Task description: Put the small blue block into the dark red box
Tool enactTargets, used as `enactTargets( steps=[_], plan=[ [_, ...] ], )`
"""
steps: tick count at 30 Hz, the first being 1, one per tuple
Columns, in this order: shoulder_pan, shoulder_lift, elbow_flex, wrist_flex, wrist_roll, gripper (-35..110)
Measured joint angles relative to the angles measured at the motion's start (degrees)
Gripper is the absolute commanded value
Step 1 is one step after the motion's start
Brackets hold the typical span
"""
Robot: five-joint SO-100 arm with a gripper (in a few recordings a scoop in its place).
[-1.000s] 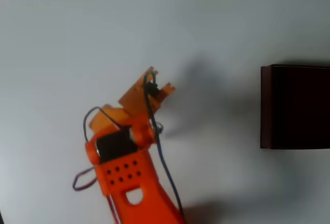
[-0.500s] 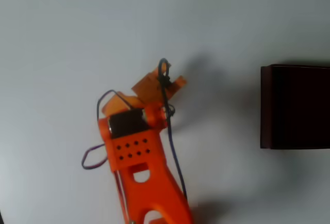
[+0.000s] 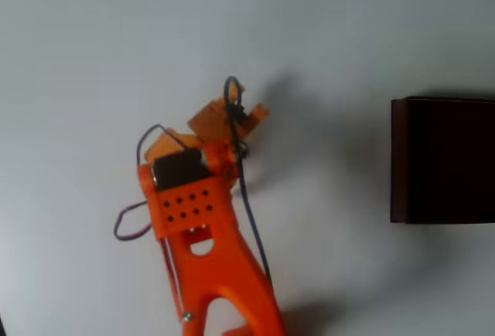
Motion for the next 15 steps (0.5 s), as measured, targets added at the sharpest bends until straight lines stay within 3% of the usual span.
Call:
enactTargets(
  steps=[10,13,15],
  plan=[
    [0.18,-4.04,-1.14,-3.69,-0.53,25],
    [0.53,-4.92,-0.79,-6.50,-2.55,4],
    [1.49,-4.75,0.44,-8.88,-5.10,0]
  ],
)
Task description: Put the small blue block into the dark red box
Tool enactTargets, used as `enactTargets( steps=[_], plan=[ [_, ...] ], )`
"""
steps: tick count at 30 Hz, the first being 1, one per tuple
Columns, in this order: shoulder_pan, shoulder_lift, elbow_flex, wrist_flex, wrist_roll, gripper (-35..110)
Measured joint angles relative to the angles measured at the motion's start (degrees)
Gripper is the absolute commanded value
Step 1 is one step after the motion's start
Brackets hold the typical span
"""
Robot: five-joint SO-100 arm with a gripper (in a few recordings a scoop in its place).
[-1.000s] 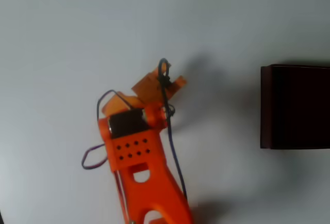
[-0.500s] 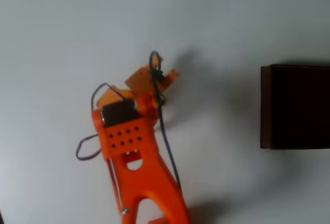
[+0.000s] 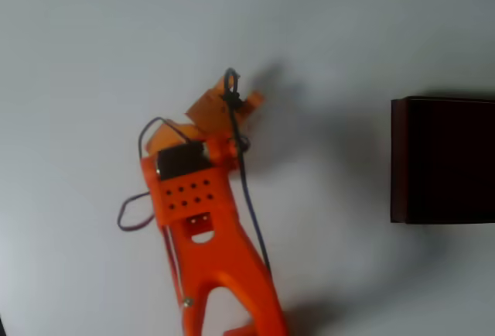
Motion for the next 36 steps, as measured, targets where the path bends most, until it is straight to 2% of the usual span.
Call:
enactTargets(
  steps=[4,8,11,14,16,18,24,28,33,36],
  plan=[
    [2.64,0.26,2.37,-5.01,-5.54,0],
    [4.75,1.23,2.99,-4.31,-8.17,0],
    [6.77,2.64,1.32,3.08,-11.95,0],
    [11.60,3.78,-7.82,17.05,-19.42,1],
    [16.08,4.75,-14.33,26.46,-26.63,1],
    [21.71,7.38,-17.05,29.88,-35.68,1],
    [38.76,12.04,-23.12,27.69,-67.15,0],
    [46.76,6.94,-31.29,26.72,-85.25,0],
    [53.88,-1.41,-33.22,20.21,-100.37,1],
    [56.16,-6.86,-33.49,17.93,-104.94,8]
  ],
)
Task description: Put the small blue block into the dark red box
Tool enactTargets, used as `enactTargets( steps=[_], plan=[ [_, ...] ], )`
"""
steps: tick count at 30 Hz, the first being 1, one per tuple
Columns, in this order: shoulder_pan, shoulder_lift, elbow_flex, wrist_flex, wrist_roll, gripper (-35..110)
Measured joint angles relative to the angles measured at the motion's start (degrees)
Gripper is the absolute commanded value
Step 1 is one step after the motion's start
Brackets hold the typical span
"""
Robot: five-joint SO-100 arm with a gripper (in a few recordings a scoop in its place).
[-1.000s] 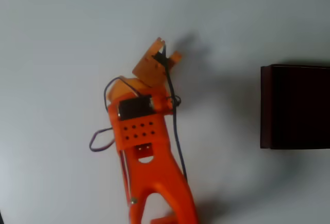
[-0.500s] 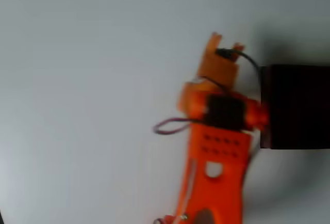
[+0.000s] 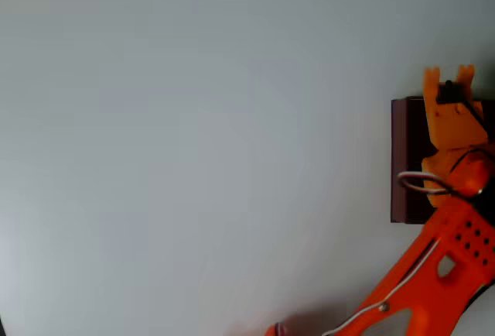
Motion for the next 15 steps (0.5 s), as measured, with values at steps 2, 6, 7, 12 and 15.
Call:
enactTargets(
  steps=[2,6,7,12,15],
  plan=[
    [1.58,-3.08,0.00,-0.97,-2.02,16],
    [3.69,-4.04,0.79,-2.29,-6.59,18],
    [3.52,-3.34,1.67,-2.55,-7.12,18],
    [1.49,8.09,13.18,-4.22,-11.07,18],
    [-1.32,19.95,23.47,-6.15,-14.50,18]
  ],
)
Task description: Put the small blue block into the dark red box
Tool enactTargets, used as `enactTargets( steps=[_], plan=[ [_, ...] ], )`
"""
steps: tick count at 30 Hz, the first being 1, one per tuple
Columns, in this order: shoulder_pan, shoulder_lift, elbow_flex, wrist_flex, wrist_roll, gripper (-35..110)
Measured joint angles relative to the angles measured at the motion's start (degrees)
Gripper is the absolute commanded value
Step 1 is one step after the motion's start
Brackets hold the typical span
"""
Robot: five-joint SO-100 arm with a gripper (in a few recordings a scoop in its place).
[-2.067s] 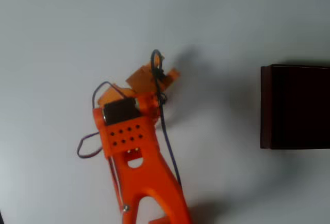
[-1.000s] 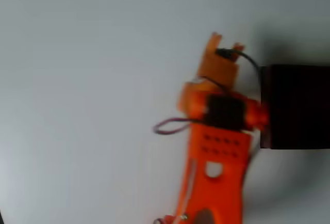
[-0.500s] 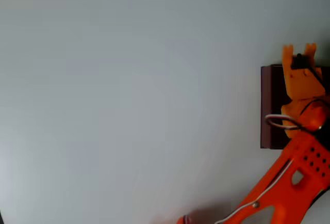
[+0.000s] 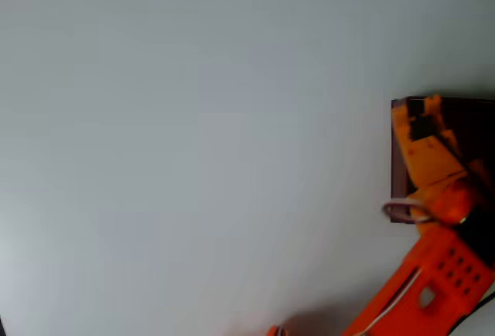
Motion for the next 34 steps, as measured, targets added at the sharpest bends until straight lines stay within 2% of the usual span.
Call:
enactTargets(
  steps=[9,15,20,27,34],
  plan=[
    [-21.36,42.01,26.98,-0.09,-6.15,15],
    [-38.41,68.82,48.69,-3.25,-13.10,1],
    [-48.34,87.54,63.19,-1.49,-19.25,2],
    [-54.58,92.55,69.70,2.99,-25.58,0],
    [-57.04,92.55,71.28,3.60,-25.40,0]
  ],
)
